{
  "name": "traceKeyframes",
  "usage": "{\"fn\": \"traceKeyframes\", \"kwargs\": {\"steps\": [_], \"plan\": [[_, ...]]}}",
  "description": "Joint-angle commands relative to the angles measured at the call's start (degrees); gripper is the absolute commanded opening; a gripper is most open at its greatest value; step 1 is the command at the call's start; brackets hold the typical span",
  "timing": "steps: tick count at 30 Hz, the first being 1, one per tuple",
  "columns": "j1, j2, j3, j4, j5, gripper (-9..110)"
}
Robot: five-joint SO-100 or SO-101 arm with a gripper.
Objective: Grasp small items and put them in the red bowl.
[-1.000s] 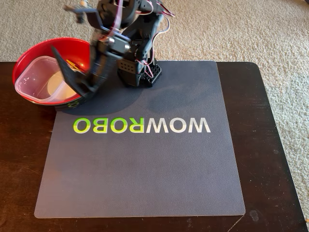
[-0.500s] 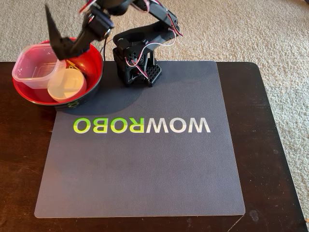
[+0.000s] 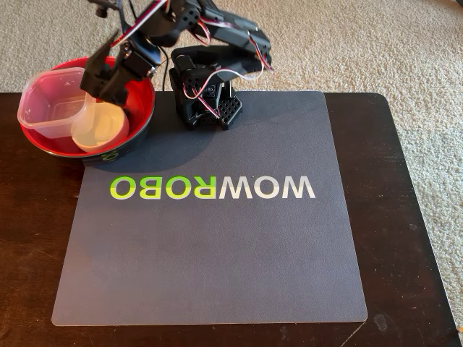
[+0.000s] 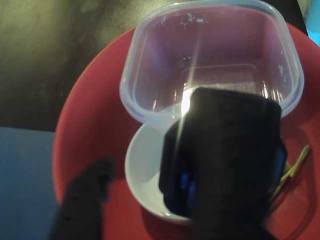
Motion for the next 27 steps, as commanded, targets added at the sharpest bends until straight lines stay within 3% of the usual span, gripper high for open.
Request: {"fn": "traceKeyframes", "kwargs": {"steps": [1, 7, 14, 27], "plan": [[3.2, -0.1, 1.7, -0.6, 1.8, 30], [1.1, 1.3, -0.7, 5.0, 1.4, 32], [-11.9, -1.8, -17.9, 18.7, -8.6, 33], [-14.7, -6.7, -13.7, 16.0, -7.9, 34]]}}
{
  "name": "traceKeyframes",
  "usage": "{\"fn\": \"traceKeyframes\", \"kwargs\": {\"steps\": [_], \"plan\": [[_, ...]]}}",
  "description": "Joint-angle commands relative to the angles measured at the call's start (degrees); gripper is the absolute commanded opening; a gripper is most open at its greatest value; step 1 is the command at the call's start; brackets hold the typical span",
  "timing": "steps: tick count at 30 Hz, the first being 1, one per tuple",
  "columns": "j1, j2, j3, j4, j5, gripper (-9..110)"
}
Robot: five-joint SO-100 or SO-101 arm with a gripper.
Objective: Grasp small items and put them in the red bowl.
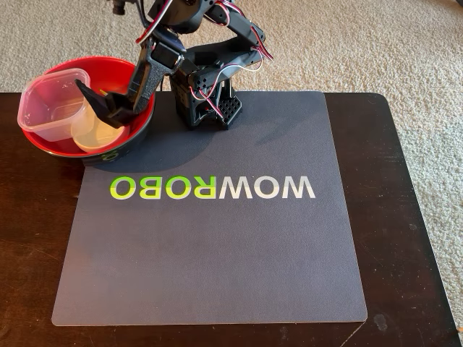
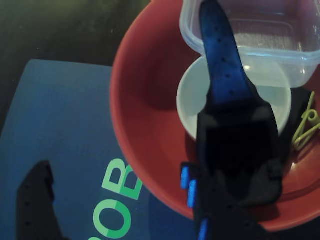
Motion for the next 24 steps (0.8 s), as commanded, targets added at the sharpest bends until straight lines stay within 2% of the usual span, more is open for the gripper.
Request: {"fn": "traceKeyframes", "kwargs": {"steps": [1, 4, 7, 10, 17, 24], "plan": [[-1.1, -1.8, 1.8, -1.8, -0.4, 34], [-2.2, -7.3, -5.1, -0.1, -2.5, 34], [-7.0, -11.9, -0.4, -5.7, -6.0, 33], [-10.8, -17.9, -11.6, -3.9, -10.5, 33], [-27.2, -45.2, -38.1, 0.0, -27.9, 32], [-46.1, -50.4, -41.2, -4.1, -38.4, 32]]}}
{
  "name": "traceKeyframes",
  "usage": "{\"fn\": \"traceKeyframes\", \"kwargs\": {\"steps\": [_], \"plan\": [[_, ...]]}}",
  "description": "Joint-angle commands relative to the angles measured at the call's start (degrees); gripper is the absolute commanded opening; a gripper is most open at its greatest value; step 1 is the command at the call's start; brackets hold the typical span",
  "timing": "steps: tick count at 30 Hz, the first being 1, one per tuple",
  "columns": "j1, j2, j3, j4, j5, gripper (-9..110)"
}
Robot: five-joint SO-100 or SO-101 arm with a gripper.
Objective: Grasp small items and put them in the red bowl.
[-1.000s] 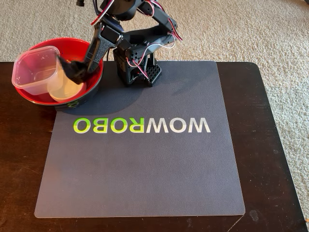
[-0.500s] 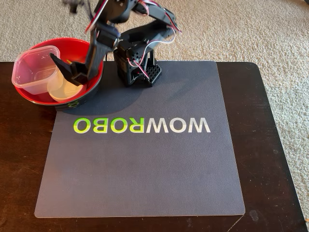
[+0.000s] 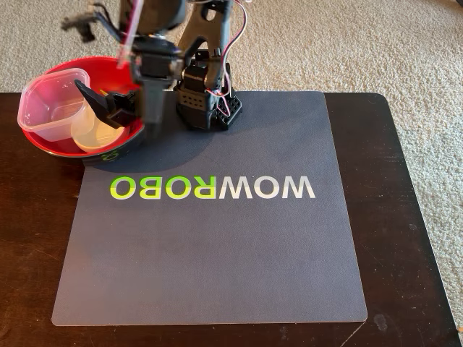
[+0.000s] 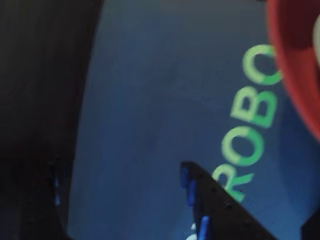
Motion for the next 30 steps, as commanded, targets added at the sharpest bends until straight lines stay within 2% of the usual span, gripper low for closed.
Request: {"fn": "traceKeyframes", "kwargs": {"steps": [1, 4, 7, 10, 21, 30], "plan": [[-9.1, -1.7, -2.5, -1.4, -4.4, 32], [-14.6, -2.0, 1.1, -2.2, -6.9, 32], [-16.9, 0.4, 8.8, -9.4, -7.6, 31], [-18.6, 1.4, 9.8, -13.9, -9.0, 31], [-7.5, -14.9, 1.8, -19.4, -21.5, 29], [-11.2, -9.4, 1.0, -19.0, -27.2, 27]]}}
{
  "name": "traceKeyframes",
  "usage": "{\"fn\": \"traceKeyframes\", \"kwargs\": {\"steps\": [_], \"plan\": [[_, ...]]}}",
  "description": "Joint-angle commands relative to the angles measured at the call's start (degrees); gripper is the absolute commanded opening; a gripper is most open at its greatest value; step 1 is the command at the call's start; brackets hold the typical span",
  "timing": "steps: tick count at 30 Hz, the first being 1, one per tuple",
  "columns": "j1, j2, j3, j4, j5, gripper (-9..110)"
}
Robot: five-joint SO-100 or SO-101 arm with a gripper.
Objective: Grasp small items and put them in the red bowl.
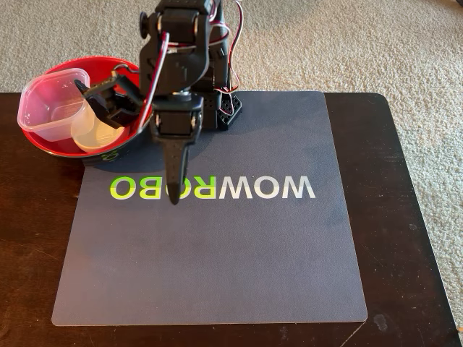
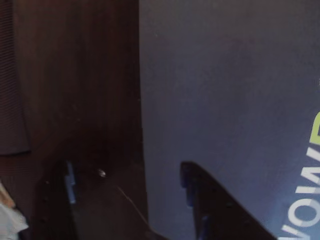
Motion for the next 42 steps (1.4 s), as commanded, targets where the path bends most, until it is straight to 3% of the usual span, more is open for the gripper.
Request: {"fn": "traceKeyframes", "kwargs": {"steps": [1, 6, 9, 13, 16, 23, 42], "plan": [[-2.6, 3.6, -1.1, -0.2, -0.5, 27], [-4.6, 1.2, -0.7, -0.1, 4.5, 26], [-12.3, 0.4, -0.2, 1.1, 10.9, 26], [-23.5, -0.7, 2.2, 1.1, 11.4, 26], [-27.7, -4.4, 4.7, 1.0, 11.8, 26], [-34.8, -4.6, 13.2, 0.9, 23.4, 23], [-33.0, -4.5, 13.6, 0.1, 21.4, 23]]}}
